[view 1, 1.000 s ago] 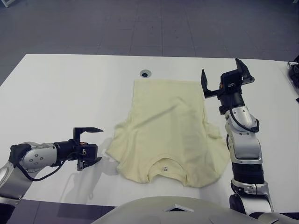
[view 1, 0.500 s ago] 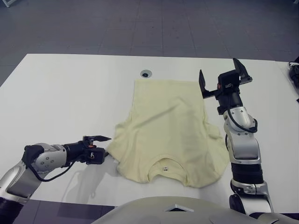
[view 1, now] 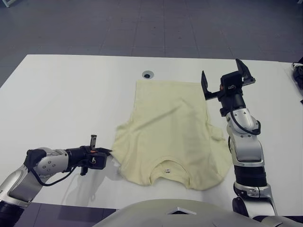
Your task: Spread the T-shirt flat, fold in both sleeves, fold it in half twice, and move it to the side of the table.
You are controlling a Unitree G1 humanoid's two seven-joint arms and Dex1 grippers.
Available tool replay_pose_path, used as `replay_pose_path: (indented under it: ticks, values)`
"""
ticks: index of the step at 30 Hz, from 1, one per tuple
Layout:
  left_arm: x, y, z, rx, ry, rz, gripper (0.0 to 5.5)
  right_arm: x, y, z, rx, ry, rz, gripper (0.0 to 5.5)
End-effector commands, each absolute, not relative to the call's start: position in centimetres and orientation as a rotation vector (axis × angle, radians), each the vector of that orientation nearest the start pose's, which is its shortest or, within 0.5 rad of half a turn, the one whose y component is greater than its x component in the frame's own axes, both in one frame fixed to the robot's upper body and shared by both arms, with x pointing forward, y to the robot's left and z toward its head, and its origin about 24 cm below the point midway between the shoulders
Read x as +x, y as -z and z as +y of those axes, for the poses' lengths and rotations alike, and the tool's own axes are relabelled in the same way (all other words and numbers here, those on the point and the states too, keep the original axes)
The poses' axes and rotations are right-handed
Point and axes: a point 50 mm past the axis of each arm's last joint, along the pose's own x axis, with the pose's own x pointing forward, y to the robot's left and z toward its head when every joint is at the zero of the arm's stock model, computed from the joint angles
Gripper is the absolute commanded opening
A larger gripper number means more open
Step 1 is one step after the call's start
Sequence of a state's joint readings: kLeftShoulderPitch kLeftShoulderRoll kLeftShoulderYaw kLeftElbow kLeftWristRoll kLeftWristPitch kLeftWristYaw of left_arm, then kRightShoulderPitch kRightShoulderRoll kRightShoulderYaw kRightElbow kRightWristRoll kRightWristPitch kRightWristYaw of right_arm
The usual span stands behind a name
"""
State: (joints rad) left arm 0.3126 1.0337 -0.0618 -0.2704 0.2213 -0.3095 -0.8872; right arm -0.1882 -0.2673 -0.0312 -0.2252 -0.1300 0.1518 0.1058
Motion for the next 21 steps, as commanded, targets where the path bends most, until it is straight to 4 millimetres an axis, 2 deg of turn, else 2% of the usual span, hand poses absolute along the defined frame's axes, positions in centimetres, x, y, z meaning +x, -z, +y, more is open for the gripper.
replay_pose_path:
  ticks: [1,7,14,21]
  values:
    - [16.6,-6.8,24.3,1.206,1.257,0.393,0.03,27.8,-13.7,-17.6,-0.398,-0.085,-0.256,5.4]
    - [17.2,-7.5,24.2,1.208,1.24,0.356,0.03,27.5,-13.9,-17.2,-0.4,-0.099,-0.27,5.4]
    - [18.6,-11.4,25.0,1.17,1.128,0.247,0.03,27.2,-14.1,-16.4,-0.424,-0.128,-0.291,5.4]
    - [19.0,-12.4,24.3,1.146,1.152,0.197,0.03,26.9,-14.5,-16.0,-0.379,-0.151,-0.306,5.4]
